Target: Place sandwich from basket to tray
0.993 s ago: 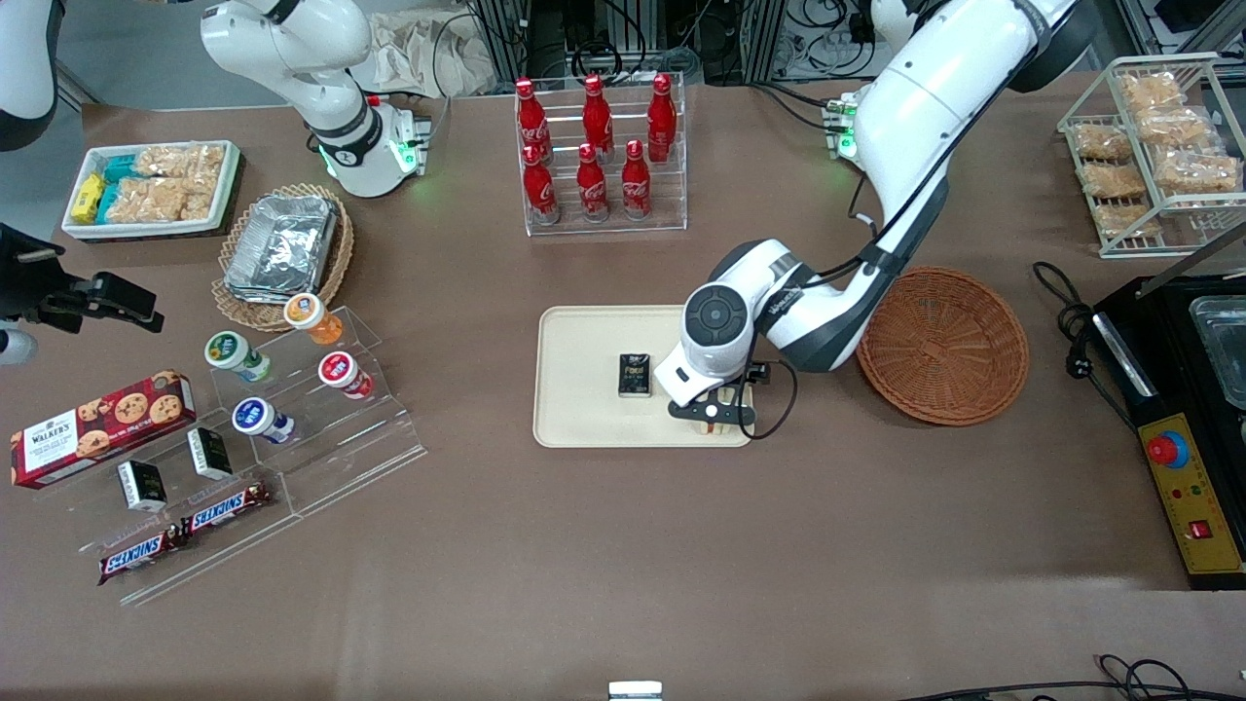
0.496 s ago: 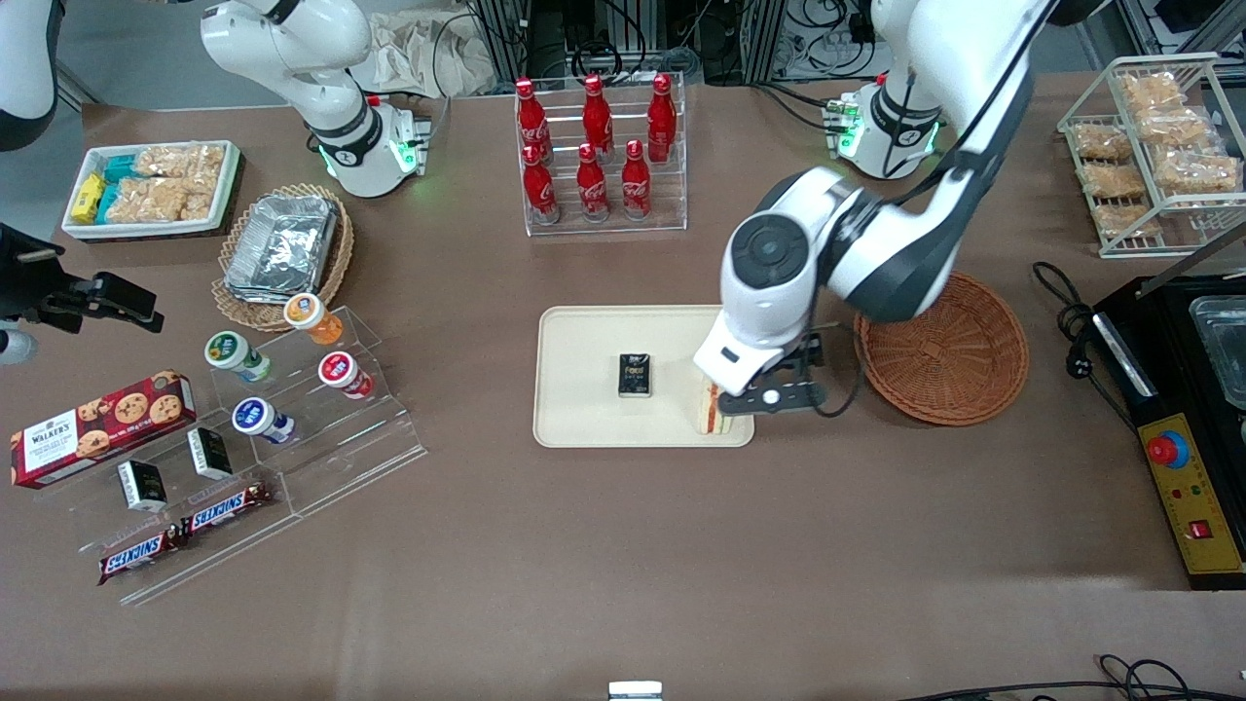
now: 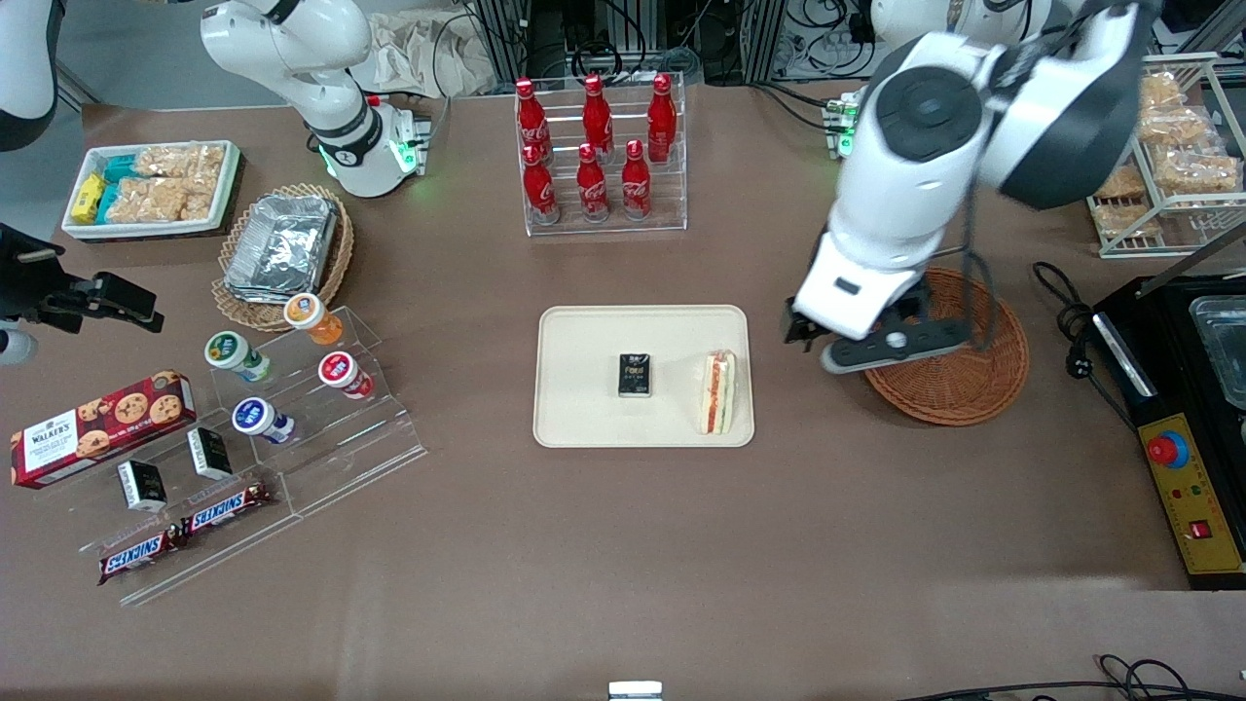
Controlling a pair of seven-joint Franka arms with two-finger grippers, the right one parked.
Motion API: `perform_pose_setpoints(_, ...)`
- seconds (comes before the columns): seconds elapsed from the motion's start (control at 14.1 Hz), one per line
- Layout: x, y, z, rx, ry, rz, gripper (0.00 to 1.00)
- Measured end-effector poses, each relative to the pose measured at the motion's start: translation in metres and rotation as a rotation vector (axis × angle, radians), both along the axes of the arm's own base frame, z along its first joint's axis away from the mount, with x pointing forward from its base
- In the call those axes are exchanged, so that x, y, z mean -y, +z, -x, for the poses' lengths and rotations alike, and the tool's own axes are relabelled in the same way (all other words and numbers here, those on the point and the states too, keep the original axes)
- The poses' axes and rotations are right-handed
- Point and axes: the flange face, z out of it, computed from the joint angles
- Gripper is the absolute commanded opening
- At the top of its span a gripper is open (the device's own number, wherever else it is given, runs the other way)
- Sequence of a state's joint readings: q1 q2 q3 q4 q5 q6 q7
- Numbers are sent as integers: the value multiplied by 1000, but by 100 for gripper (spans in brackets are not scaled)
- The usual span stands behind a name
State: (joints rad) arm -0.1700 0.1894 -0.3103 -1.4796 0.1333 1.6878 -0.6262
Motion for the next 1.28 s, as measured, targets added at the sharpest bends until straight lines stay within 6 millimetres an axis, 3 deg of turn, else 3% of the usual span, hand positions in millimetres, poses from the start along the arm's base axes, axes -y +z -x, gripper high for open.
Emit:
perform_pose_setpoints(0.28, -103, 51, 7, 24, -75, 21, 100)
perform_pose_setpoints(0.43, -158, 65, 20, 28, -145, 25, 100)
perform_pose_setpoints(0.57, -194, 70, 33, 15, -192, 28, 100)
perform_pose_setpoints(1.28, -203, 75, 39, -19, -266, 23, 100)
